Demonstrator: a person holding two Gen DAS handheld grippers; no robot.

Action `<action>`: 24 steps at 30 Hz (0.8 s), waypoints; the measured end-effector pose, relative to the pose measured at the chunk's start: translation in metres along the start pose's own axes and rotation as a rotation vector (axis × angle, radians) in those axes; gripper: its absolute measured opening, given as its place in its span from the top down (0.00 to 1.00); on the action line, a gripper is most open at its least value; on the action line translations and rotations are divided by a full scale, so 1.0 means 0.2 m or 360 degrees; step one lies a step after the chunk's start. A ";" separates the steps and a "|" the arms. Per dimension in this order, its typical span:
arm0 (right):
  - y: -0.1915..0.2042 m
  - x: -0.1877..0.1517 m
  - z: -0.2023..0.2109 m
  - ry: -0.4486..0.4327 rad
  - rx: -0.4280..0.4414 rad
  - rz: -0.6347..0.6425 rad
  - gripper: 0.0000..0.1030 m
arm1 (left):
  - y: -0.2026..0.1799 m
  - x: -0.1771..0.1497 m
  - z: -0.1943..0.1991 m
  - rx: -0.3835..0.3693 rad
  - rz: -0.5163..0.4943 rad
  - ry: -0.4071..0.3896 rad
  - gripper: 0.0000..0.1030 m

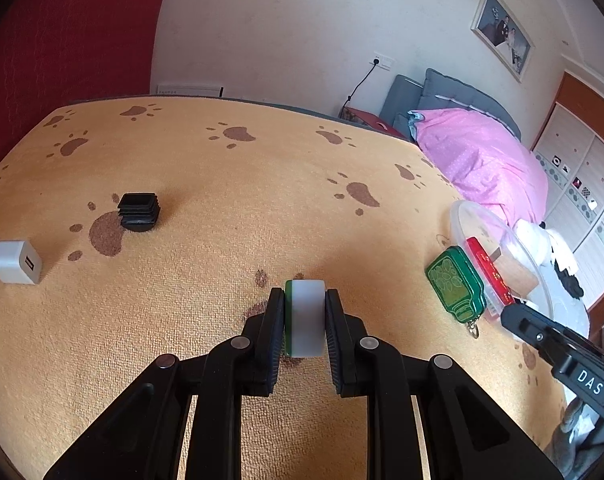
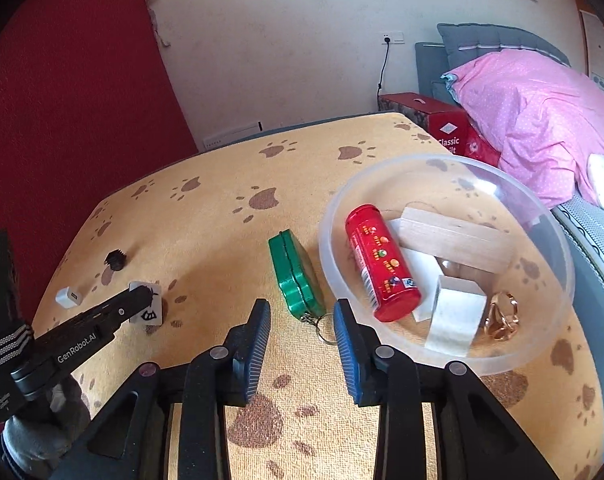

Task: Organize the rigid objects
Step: 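Lift and carry the green tin over the clear bowl with the right tool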

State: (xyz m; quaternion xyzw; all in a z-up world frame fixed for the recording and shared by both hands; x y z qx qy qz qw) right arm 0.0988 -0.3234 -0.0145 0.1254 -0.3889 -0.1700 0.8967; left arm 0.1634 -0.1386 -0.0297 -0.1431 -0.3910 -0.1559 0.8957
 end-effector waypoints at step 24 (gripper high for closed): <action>0.09 -0.03 -0.16 0.0094 0.0045 -0.0010 0.39 | 0.03 -0.01 0.00 0.0008 0.0028 0.0014 0.79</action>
Point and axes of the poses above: each gripper's, at about its wrist camera, not at the fingertips, and z roughly against the way its jaws point, y to its left, x to its top, the point moved 9 cm from there along -z, roughly the way its jaws point, and after that the axes turned 12 degrees about -z, right-handed, at the moved point
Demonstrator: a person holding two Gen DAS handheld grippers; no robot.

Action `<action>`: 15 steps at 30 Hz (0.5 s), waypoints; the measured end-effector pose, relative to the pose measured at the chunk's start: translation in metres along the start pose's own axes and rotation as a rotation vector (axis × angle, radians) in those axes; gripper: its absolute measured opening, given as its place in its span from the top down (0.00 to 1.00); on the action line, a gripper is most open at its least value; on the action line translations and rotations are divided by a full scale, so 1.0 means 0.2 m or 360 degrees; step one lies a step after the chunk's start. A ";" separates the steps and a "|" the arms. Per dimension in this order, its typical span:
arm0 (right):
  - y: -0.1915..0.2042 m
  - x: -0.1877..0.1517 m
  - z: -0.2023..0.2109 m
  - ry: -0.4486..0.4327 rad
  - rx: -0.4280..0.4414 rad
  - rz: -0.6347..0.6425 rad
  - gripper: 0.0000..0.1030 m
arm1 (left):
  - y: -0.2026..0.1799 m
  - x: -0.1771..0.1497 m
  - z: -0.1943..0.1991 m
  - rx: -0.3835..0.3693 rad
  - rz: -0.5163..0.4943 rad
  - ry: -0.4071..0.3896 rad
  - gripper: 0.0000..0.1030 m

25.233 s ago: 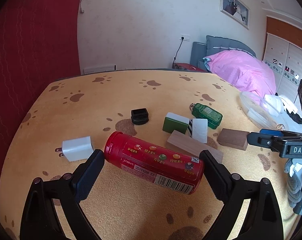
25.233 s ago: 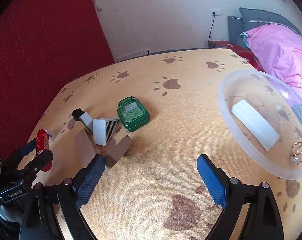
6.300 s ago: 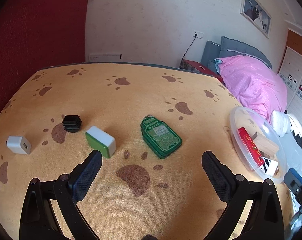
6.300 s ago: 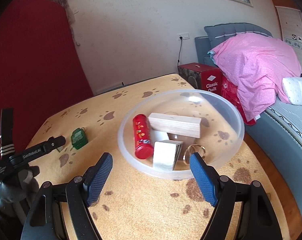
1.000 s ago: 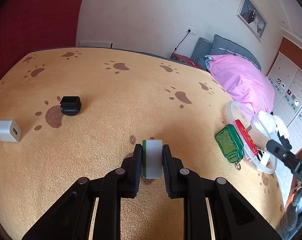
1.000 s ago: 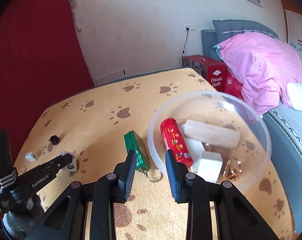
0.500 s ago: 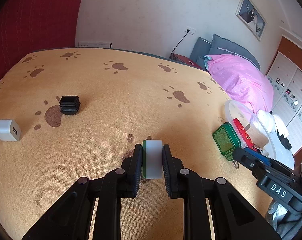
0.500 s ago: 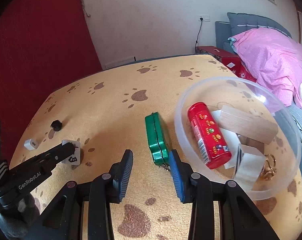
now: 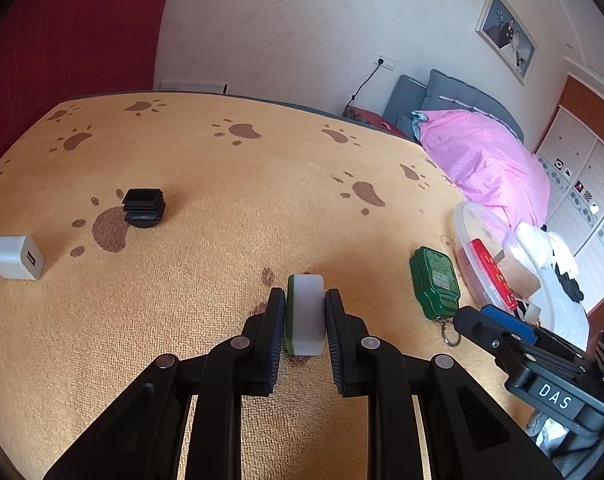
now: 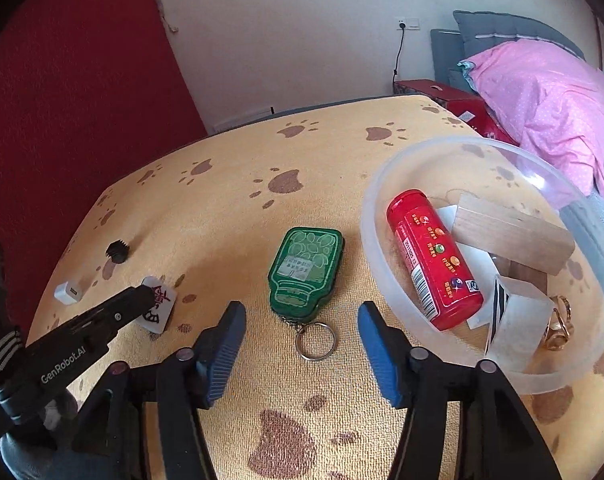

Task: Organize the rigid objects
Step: 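Lift and carry the green tin over the clear bowl with the right tool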

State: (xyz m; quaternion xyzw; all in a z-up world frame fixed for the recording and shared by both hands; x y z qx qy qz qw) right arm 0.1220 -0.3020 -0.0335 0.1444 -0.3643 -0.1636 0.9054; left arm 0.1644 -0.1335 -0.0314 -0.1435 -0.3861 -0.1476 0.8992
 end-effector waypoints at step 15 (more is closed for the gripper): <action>0.11 0.06 -0.20 -0.0015 -0.0183 0.0150 0.39 | 0.03 -0.04 -0.05 0.0041 0.0007 0.0069 0.53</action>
Point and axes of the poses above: each gripper's, at about its wrist camera, not at the fingertips, and z roughly against the way its jaws point, y to its left, x to its top, the point moved 9 cm from there along -z, roughly the way its jaws point, and after that the axes turned 12 degrees about -z, right-handed, at the moved point
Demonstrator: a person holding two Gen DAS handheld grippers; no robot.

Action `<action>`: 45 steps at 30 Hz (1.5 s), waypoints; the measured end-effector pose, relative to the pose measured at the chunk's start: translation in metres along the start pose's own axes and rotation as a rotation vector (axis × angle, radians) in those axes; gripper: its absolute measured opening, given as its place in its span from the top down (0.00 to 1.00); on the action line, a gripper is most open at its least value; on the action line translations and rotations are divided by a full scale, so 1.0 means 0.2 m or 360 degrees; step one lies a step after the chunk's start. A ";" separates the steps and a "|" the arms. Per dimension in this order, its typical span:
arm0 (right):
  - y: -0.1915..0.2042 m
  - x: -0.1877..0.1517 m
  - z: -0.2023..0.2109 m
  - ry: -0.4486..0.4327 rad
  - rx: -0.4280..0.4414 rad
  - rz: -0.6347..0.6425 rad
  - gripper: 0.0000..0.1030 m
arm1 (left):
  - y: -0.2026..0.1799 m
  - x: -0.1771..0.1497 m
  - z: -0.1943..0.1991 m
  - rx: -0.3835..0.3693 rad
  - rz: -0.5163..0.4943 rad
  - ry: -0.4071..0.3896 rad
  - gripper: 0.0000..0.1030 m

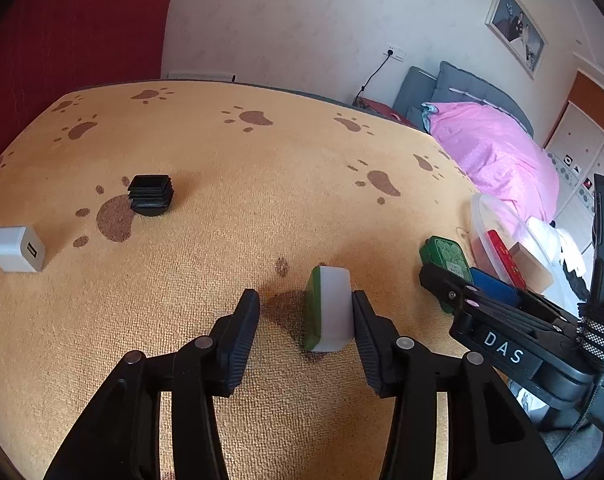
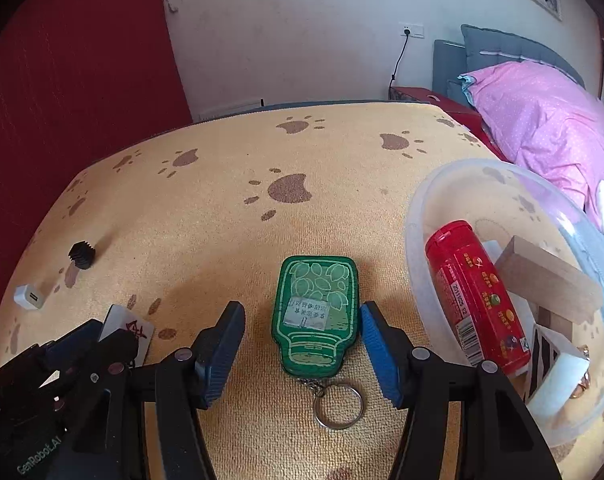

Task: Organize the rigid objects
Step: 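Lift and carry the green tin over the clear bowl with the right tool, then lower the green tin into the bowl and open the right tool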

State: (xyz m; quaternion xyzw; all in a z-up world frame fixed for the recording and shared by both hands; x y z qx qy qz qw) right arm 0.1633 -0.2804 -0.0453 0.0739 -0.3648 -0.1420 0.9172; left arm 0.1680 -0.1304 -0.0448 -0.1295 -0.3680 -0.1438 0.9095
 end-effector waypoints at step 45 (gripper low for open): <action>-0.67 0.31 0.43 -0.0495 -0.0304 -0.0378 0.42 | -0.11 0.01 0.02 -0.0068 -0.0116 -0.0032 0.79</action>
Point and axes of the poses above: each gripper's, at about its wrist camera, not at the fingertips, and z roughly against the way its jaws point, y to its left, x to its top, the point moved 9 cm from there along -z, roughly the way its jaws point, and after that the axes turned 12 degrees about -z, right-handed, at the moved point
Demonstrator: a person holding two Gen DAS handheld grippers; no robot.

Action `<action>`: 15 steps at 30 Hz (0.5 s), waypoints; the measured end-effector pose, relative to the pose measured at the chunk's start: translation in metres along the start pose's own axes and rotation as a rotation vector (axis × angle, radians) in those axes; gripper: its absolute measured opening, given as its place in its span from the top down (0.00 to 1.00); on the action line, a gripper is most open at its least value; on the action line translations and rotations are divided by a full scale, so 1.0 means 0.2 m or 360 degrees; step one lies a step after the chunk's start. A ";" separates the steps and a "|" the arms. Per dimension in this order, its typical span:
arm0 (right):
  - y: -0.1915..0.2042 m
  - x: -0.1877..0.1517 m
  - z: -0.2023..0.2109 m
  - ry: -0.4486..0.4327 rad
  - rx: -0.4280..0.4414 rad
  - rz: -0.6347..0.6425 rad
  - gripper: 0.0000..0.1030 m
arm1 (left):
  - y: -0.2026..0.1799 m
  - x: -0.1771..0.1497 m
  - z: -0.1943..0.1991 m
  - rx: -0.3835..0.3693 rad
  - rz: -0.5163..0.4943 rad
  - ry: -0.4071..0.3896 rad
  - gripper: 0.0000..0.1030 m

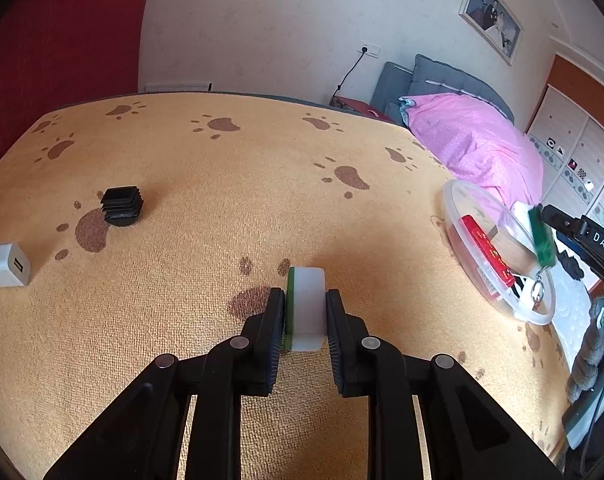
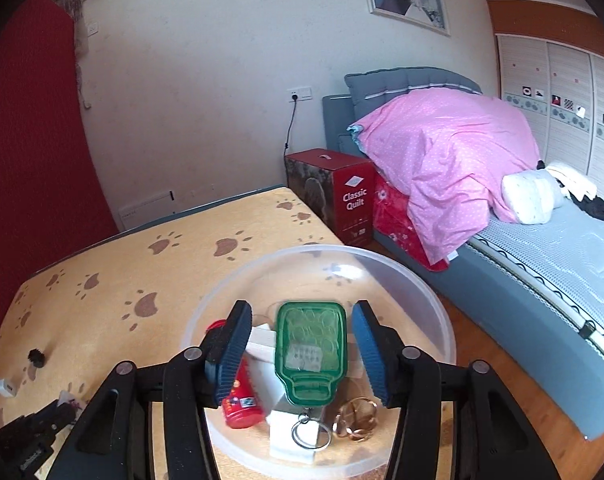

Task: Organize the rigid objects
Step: 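Lower the green tin into the bowl and open the right tool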

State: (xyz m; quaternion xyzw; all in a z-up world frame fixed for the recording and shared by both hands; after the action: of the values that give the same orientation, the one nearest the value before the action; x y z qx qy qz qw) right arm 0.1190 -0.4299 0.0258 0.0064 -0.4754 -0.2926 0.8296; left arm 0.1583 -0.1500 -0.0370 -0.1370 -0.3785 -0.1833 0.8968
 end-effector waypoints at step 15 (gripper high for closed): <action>-0.08 -0.17 0.06 0.0099 0.0020 0.0006 0.42 | -0.04 -0.03 -0.03 0.0001 -0.0062 0.0039 0.78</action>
State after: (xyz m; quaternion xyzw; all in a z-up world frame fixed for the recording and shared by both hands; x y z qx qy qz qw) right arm 0.0886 -0.4236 0.0005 0.0197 -0.4514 -0.2878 0.8444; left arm 0.1549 -0.1574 -0.0443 -0.1270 -0.3701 -0.2023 0.8978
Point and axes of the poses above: each gripper's, at about its wrist camera, not at the fingertips, and z roughly against the way its jaws point, y to its left, x to its top, the point moved 9 cm from there along -z, roughly the way its jaws point, and after that the axes turned 12 degrees about -z, right-handed, at the moved point
